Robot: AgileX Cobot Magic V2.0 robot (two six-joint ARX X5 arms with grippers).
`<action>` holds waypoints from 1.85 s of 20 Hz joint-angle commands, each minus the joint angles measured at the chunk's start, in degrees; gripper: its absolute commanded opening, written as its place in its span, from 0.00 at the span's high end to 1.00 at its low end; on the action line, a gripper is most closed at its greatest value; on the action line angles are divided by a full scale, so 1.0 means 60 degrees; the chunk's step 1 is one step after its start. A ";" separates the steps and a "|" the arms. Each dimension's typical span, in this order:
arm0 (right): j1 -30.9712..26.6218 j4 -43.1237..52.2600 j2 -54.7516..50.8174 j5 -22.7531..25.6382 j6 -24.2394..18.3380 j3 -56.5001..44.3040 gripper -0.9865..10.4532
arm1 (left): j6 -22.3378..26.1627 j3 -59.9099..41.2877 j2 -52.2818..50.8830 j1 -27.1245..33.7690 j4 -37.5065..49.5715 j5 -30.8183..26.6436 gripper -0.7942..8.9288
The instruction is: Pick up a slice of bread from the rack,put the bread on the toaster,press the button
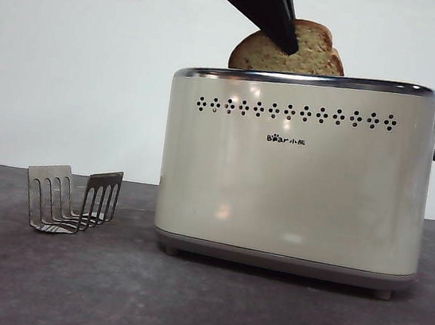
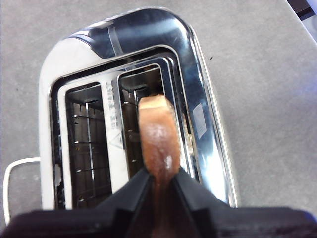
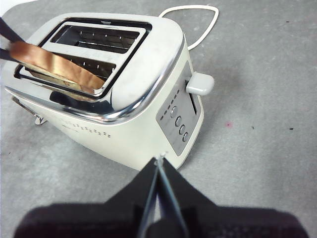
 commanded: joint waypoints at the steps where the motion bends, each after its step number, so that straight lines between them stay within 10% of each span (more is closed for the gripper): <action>1: 0.0000 0.0022 -0.0007 -0.0011 -0.0073 0.0040 0.92 | -0.0270 -0.0073 0.0346 -0.0066 -0.0040 -0.0168 0.92; 4: 0.0000 -0.0004 -0.0007 -0.0011 -0.0073 0.0040 0.92 | -0.0441 -0.0073 0.0339 -0.0098 0.0164 -0.0168 0.90; 8: 0.0000 -0.0033 -0.0007 -0.0007 -0.0076 0.0040 0.92 | -0.1381 -0.0073 0.0324 -0.0095 0.0605 -0.0149 0.58; 13: -0.0004 -0.0015 -0.0007 0.0073 -0.0120 0.0040 0.92 | -0.2091 -0.0073 -0.0248 -0.0015 0.1162 0.0372 0.58; 20: -0.0004 -0.0055 0.0171 0.0321 -0.0127 0.0040 0.92 | -0.3883 -0.0073 -0.2000 0.0175 0.1133 0.0368 0.61; 24: -0.0004 0.0044 0.0710 0.0313 -0.0142 0.0040 0.92 | -0.5723 -0.0073 -0.3209 0.0175 0.0991 0.0368 0.93; 37: -0.0044 0.1147 0.3595 -0.1453 0.0758 0.1053 0.92 | -0.9876 -0.0095 -0.4634 0.0266 -0.1902 0.0310 0.93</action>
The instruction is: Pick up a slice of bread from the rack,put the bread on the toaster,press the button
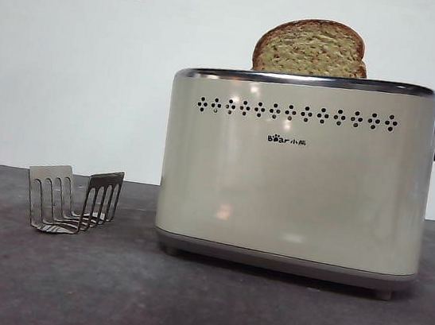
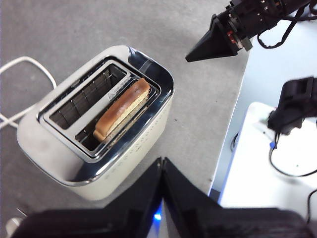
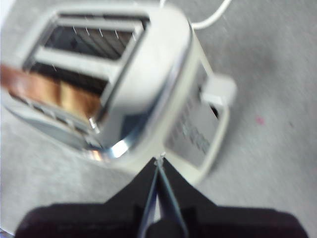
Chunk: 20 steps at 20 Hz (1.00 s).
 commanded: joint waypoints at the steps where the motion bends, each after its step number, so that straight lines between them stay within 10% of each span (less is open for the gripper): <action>1: -0.0146 0.0193 0.0648 -0.0568 0.0273 0.0426 0.92 | -0.0747 -0.0117 -0.0266 0.0022 0.0018 -0.0171 0.93; 11: -0.1512 0.0860 0.3679 -0.3042 0.0313 0.1100 0.92 | -0.1818 -0.3184 -0.2801 0.0022 0.0018 -0.1741 0.93; 20: -0.1512 0.1319 0.5264 -0.2962 0.0106 0.1100 0.92 | -0.2925 -0.5217 -0.4189 0.0022 0.0018 -0.2211 0.93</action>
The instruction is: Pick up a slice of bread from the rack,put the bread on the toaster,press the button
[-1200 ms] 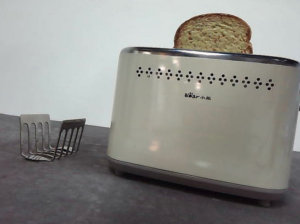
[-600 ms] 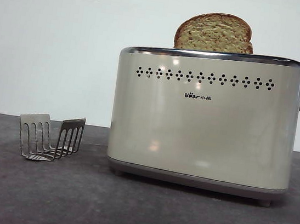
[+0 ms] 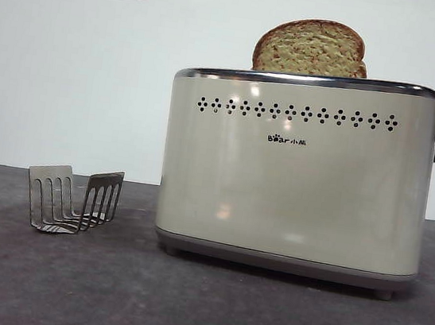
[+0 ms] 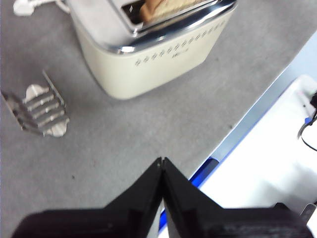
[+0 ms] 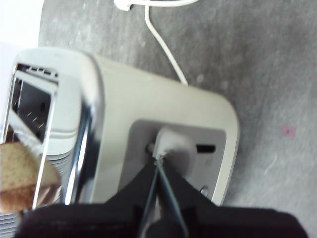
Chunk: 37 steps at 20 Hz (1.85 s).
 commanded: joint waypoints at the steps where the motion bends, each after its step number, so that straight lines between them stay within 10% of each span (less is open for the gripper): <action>1: -0.0004 0.0080 0.0175 0.0091 -0.0142 0.0004 0.92 | -0.0310 -0.0270 -0.0215 0.0018 0.0018 -0.0033 0.93; 37: 0.0011 -0.0718 0.2663 0.1453 -0.0550 -0.0004 0.92 | -0.0324 -0.0291 -0.0379 0.0018 0.0022 -0.0036 0.93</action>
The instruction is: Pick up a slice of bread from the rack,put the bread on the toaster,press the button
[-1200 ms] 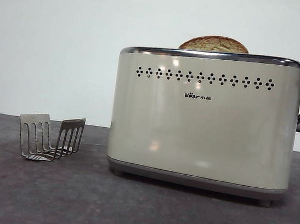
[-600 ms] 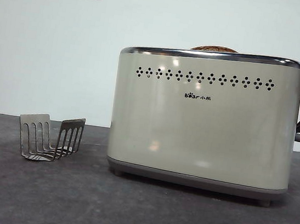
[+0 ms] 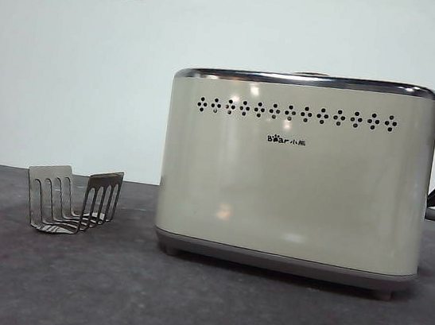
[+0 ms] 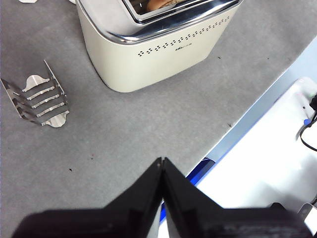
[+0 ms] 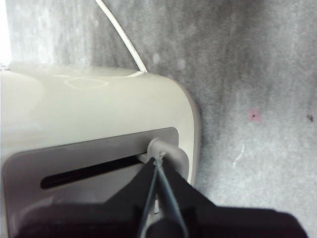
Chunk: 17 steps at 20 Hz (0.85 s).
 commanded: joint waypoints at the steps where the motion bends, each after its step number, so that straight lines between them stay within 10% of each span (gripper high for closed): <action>1: 0.0058 -0.0382 0.0441 0.1089 -0.0255 -0.0346 0.92 | -0.0055 -0.0062 -0.0015 0.0018 0.0018 -0.0025 0.93; 17: 0.0058 -0.0627 0.0794 0.1402 -0.0259 -0.0346 0.92 | -0.0051 -0.0062 -0.0018 0.0018 0.0018 -0.0029 0.93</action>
